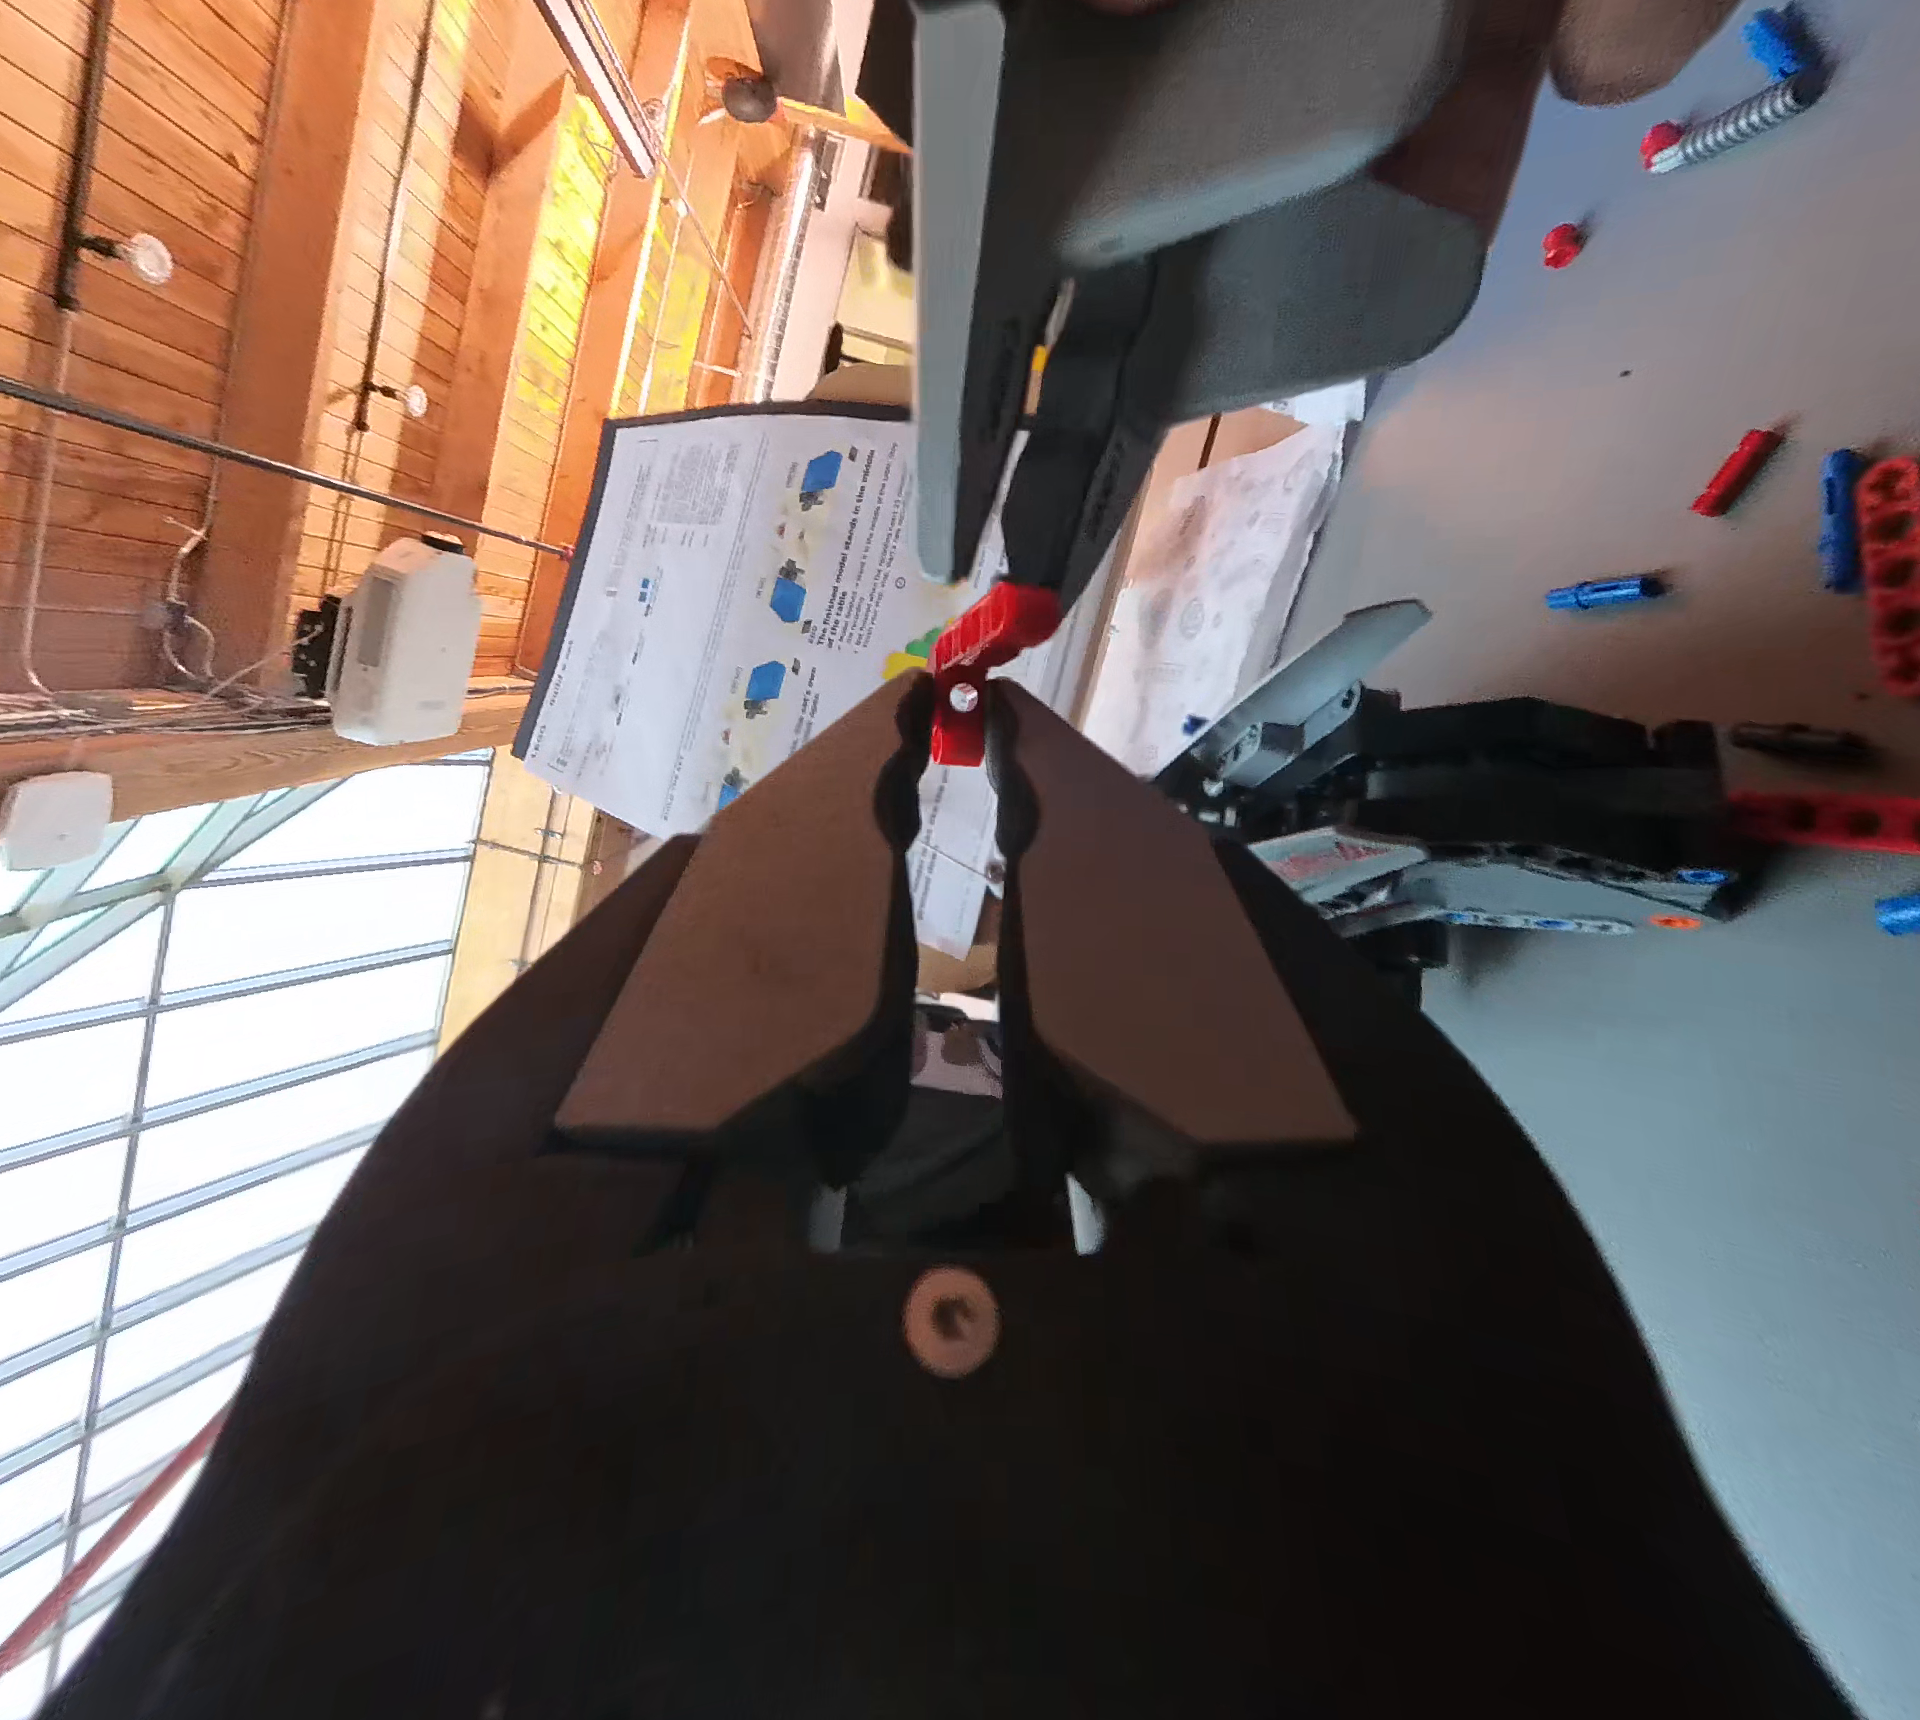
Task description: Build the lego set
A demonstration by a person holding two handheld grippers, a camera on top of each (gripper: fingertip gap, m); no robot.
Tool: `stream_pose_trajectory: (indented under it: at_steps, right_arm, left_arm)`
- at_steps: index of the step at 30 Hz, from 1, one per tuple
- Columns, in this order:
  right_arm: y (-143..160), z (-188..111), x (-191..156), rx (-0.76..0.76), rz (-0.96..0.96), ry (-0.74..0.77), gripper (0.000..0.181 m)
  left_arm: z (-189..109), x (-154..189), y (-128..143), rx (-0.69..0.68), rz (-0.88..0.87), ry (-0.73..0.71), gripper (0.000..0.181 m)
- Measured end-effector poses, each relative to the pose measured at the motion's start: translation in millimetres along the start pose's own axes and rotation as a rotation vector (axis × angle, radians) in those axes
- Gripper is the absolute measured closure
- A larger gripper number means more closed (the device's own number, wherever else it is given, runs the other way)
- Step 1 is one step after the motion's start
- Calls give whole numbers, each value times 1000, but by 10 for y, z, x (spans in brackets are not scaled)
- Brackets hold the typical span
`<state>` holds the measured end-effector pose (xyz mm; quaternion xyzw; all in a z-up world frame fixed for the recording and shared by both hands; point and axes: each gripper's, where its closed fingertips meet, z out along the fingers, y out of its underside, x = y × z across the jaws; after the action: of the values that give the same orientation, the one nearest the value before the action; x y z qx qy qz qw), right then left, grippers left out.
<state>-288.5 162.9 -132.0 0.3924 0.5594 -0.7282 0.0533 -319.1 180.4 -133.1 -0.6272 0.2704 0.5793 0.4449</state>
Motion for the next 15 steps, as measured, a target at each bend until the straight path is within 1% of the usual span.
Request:
stream_pose_trajectory:
  at_steps: [1, 2, 4, 5, 6, 9, 13, 15]
  right_arm:
    - [7, -1, 19, 1, 24, -2, 167]
    - [20, 1, 36, -3, 43, -2, 165]
    - [42, 7, 51, -11, 68, -8, 154]
    - [53, 12, 41, -18, 80, -21, 152]
    - [55, 15, 21, -17, 90, -40, 154]
    - [85, 34, -13, -28, 104, -71, 172]
    - [111, 24, 24, -44, 90, -44, 173]
    - [144, -10, 86, -80, 49, 8, 176]
  left_arm:
    - [-8, -10, -21, 9, 4, -9, 175]
    - [-9, -16, -25, 6, 11, -13, 174]
    - [-3, -3, -26, 5, 13, -9, 174]
    - [1, 5, -19, 4, 15, -6, 174]
    - [5, 7, -6, -1, 16, -6, 174]
    - [7, 10, 1, -5, 19, -7, 174]
    - [6, 17, 6, -4, 7, -5, 174]
    - [1, 26, -13, 12, -8, -2, 173]
